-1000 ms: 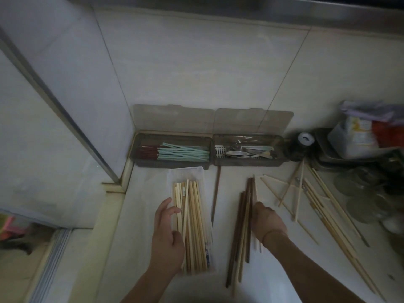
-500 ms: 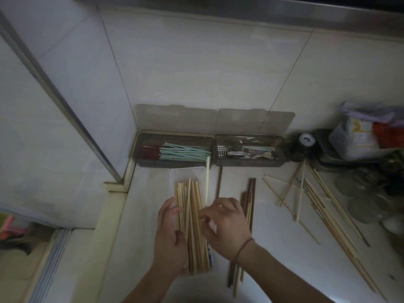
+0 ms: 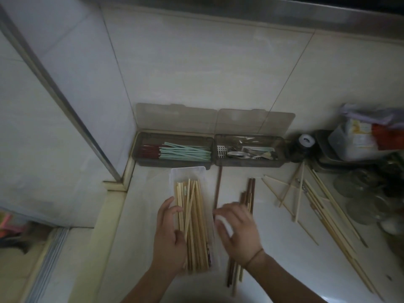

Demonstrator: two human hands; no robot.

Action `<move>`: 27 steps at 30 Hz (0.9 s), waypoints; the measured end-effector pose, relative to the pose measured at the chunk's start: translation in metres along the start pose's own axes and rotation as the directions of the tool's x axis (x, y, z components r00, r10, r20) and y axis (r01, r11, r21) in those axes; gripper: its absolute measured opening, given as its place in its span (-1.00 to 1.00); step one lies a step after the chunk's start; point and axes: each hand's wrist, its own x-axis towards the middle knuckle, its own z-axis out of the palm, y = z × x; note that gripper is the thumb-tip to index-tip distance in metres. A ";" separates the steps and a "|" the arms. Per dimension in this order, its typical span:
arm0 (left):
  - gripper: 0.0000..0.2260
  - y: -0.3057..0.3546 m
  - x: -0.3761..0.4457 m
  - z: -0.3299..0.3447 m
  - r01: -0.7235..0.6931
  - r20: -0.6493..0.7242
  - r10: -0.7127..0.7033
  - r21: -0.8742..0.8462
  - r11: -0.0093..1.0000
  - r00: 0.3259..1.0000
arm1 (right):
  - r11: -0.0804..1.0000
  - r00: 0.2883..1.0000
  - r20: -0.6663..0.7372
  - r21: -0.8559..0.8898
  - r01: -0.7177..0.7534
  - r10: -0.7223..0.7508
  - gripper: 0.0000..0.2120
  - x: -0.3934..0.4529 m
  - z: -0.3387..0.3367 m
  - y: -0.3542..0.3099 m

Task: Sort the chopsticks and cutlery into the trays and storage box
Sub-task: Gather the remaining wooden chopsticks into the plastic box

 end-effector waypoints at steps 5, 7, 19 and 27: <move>-0.45 0.002 0.000 0.000 0.005 0.003 -0.005 0.009 1.000 1.000 | 0.850 0.866 0.101 -0.279 -0.447 0.489 -0.88 -0.022 -0.003 0.048; -0.42 0.002 -0.001 0.000 -0.003 0.000 0.003 0.015 1.000 1.000 | 0.795 0.798 0.202 -0.384 -0.469 0.568 -0.87 -0.028 -0.006 0.055; -0.49 0.003 -0.001 0.000 -0.018 -0.010 0.018 0.014 1.000 1.000 | 0.676 0.696 0.179 -0.490 -0.550 0.696 -0.77 -0.025 -0.025 0.071; -0.50 0.002 -0.001 0.001 -0.013 -0.007 0.013 0.016 1.000 1.000 | 0.594 0.660 0.205 -0.672 -0.442 0.723 -0.68 -0.023 -0.033 0.066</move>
